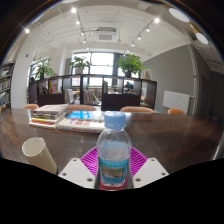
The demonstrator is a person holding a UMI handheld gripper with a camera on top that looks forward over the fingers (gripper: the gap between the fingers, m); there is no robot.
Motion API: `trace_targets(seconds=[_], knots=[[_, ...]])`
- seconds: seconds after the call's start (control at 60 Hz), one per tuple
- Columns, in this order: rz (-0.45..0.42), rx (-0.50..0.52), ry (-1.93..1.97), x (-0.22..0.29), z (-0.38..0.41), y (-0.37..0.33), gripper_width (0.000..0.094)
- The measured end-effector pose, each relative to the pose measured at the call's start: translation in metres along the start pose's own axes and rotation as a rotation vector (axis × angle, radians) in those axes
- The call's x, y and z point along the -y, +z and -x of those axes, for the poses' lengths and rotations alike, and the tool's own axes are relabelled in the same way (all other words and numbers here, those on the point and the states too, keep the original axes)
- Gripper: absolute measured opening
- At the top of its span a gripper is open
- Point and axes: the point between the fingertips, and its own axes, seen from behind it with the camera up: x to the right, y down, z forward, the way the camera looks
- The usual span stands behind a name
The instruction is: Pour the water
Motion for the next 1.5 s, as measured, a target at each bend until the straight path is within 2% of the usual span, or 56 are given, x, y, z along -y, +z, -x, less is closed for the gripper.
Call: trace_targets(seconds=[0.117, 0.15, 0.217, 0.25, 0.5, 0.667, 0.767, 1.1, 1.233, 1.5], knots=[[0.038, -0.01, -0.008, -0.002, -0.002, -0.003, 0.0469], [0.063, -0.019, -0.026, -0.008, -0.004, -0.005, 0.0527], [0.137, -0.035, -0.077, -0.025, -0.008, -0.015, 0.0706], [0.172, -0.03, -0.088, -0.032, -0.005, -0.022, 0.0751], [0.342, 0.005, -0.089, -0.079, 0.033, -0.101, 0.0759], [0.416, 0.09, -0.049, -0.077, 0.105, -0.156, 0.0761], [0.41, 0.138, -0.031, -0.046, 0.147, -0.174, 0.0757], [0.245, 0.189, 0.01, 0.079, 0.231, -0.207, 0.0759], [0.226, 0.193, -0.008, 0.097, 0.248, -0.219, 0.0763], [0.223, 0.183, -0.016, 0.102, 0.264, -0.231, 0.0757]])
